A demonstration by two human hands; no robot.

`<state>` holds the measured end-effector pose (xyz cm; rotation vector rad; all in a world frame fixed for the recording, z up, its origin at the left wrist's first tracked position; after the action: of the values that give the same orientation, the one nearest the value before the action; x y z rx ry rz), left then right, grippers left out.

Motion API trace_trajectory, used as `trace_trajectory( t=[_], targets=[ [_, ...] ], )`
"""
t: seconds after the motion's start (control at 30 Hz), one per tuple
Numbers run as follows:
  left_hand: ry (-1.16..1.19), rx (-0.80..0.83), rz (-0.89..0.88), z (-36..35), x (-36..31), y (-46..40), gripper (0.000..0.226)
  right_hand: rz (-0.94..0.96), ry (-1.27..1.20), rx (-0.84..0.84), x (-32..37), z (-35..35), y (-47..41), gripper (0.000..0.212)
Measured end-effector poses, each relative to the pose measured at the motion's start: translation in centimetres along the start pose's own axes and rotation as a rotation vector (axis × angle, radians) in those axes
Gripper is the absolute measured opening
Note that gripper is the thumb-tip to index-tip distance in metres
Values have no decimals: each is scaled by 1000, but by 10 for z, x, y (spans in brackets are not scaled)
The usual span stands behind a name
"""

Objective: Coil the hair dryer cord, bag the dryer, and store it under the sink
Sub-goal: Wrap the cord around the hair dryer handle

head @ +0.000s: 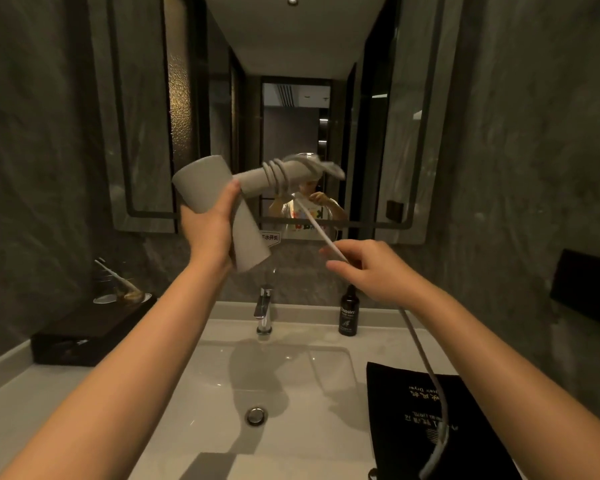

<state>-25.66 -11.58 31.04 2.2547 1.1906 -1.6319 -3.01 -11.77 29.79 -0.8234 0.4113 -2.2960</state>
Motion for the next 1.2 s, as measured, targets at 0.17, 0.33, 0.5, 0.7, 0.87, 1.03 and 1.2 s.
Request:
trace_trajectory(
  t=[0.17,0.33,0.5,0.7,0.87,1.03,1.2],
  targets=[
    [-476,84,-352,9,11,-1,73,167,185,-111,14,19,-4,24],
    [-642,469,-366,14,14,4,71,280,272,-249,21,38,-20,26],
    [-572,834,-258,16,2,21,53,211,58,-201,14,36,-28,21],
    [-213,829,-63,13,5,31,48,20,-522,-78,-2,17,-21,16],
    [28,632,153,1,16,40,53,-237,-819,-175,-19,-6,-18,6],
    [231,411,244,-8,14,33,79,-101,-493,14,-10,-11,-10,23],
    [-61,202,-36,-5,2,21,60,-35,-361,24,-14,-7,-1,22]
  ],
)
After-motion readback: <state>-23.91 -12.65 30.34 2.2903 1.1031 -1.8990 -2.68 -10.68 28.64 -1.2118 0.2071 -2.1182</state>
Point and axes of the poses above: each hand's wrist, its own y-axis away from the middle knuckle, its own z-axis out of the back of the hand, x = y × z, the point moved 1 cm from there along -y, towards the middle knuckle, and after that the axes turned 4 degrees about -y, right-handed, at the moved point
